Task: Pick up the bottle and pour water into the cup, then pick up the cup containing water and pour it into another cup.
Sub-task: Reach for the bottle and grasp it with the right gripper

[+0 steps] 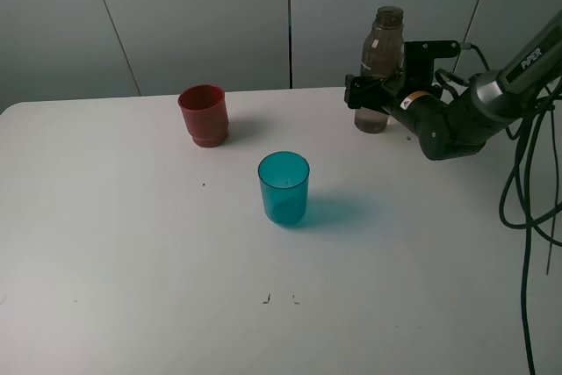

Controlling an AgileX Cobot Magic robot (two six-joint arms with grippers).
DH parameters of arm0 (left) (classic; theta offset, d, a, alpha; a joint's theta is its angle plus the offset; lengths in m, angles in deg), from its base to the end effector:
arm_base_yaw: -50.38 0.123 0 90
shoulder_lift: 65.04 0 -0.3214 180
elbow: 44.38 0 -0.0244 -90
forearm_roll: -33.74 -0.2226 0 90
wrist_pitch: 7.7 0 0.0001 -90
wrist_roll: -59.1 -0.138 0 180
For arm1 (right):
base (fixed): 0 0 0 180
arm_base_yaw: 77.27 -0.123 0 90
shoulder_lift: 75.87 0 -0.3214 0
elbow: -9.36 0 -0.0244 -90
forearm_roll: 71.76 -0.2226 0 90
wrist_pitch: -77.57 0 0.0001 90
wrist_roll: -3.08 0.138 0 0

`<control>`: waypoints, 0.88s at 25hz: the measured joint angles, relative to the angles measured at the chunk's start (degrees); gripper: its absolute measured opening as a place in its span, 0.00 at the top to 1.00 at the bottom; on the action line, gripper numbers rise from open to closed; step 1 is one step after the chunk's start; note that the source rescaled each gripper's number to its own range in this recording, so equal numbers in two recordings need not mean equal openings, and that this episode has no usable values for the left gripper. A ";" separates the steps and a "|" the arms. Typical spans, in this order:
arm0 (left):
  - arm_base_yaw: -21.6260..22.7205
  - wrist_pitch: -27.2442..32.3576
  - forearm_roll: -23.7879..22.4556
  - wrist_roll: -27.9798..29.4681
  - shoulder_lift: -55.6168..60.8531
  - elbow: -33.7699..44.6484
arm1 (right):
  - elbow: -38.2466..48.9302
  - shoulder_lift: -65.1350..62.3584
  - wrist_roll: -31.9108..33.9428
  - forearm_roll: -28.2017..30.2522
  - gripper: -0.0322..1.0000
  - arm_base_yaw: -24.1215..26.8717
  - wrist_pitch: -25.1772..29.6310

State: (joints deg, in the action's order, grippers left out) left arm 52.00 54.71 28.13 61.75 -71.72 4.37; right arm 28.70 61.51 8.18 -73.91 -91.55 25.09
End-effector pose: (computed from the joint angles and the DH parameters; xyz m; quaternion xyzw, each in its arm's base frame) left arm -0.0284 0.0112 0.2427 -0.0348 0.8547 0.0442 0.5160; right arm 0.4667 0.1146 0.1117 -0.0451 0.7881 0.0987 0.6059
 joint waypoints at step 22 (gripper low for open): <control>0.00 0.00 0.00 0.04 0.00 0.00 | -0.40 0.00 -0.03 0.00 0.93 0.00 1.33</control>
State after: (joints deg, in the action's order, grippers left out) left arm 52.00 54.71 28.13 61.79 -71.72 4.37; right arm 28.30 61.51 8.15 -73.91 -91.55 26.41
